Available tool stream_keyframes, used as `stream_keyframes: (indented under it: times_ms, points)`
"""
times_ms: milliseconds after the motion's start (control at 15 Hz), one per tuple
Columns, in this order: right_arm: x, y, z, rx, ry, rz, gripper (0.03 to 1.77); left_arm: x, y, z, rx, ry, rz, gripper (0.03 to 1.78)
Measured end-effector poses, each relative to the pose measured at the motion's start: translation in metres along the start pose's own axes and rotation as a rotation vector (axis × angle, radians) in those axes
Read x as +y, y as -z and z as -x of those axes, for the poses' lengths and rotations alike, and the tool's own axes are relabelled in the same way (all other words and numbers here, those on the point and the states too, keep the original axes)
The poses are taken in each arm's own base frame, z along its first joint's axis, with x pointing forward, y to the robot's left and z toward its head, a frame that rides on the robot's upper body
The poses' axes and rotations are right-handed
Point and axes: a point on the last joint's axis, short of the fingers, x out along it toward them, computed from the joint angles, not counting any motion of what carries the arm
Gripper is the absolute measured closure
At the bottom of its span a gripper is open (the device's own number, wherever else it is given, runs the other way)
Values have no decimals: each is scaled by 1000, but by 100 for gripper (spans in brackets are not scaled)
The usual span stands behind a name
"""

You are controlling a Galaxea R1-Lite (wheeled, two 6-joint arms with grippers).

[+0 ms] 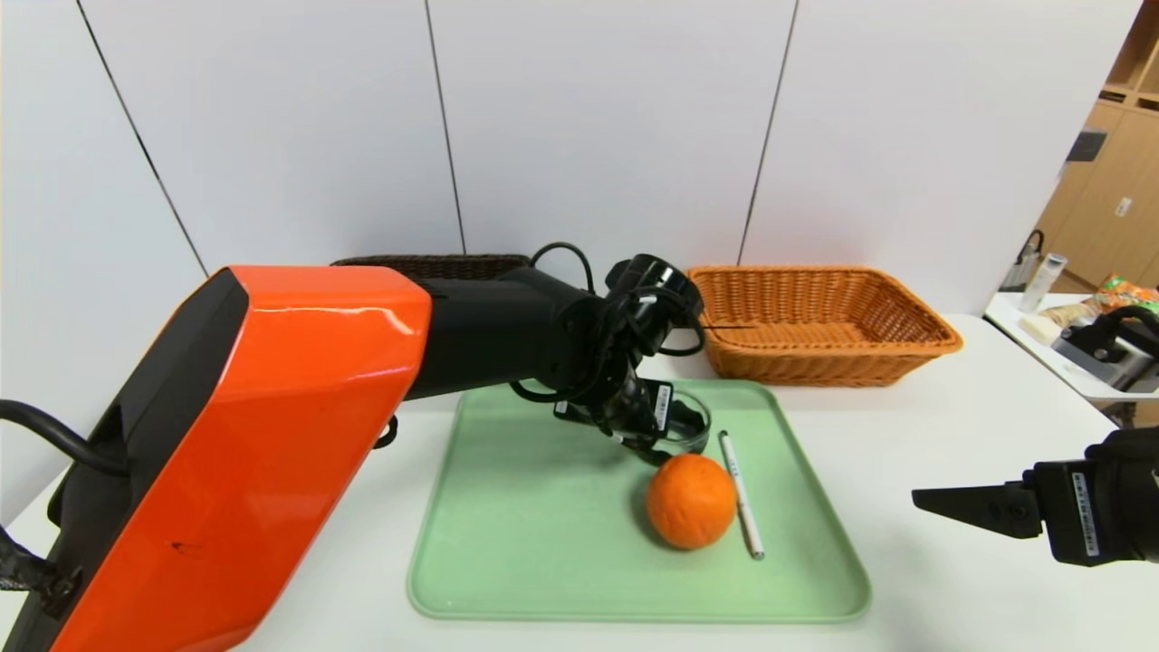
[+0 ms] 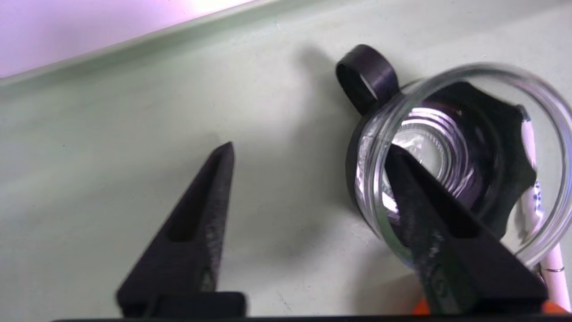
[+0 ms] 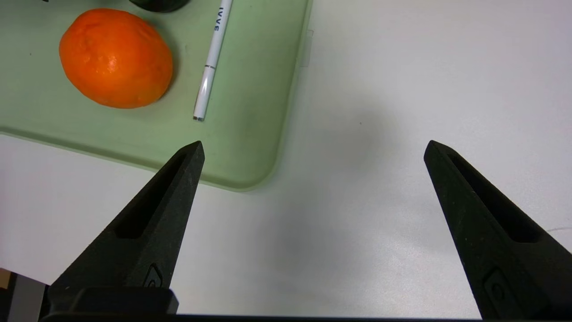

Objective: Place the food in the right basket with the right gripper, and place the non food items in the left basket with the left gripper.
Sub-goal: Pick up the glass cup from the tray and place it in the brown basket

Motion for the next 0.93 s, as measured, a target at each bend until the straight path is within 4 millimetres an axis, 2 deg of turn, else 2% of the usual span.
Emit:
stream_keyframes:
  times_ms: [200,267,400,667,800,933]
  points:
    - [0,0,0,1,1,0,10,0,-1,0,-8,3,2,110]
    - [0,0,0,1,1,0,10,0,-1,0,-10,5,3,171]
    - [0,0,0,0,3,-2,10,1,-3,1,-19,6,8,171]
    - [0,1,0,4,3,-2,10,16,-12,5,-48,-50,35,171]
    - [0,1,0,2,2,-1,10,21,-19,17,-80,-58,48,171]
    - [0,1,1,-1,2,-1,10,26,-28,38,-125,-47,60,172]
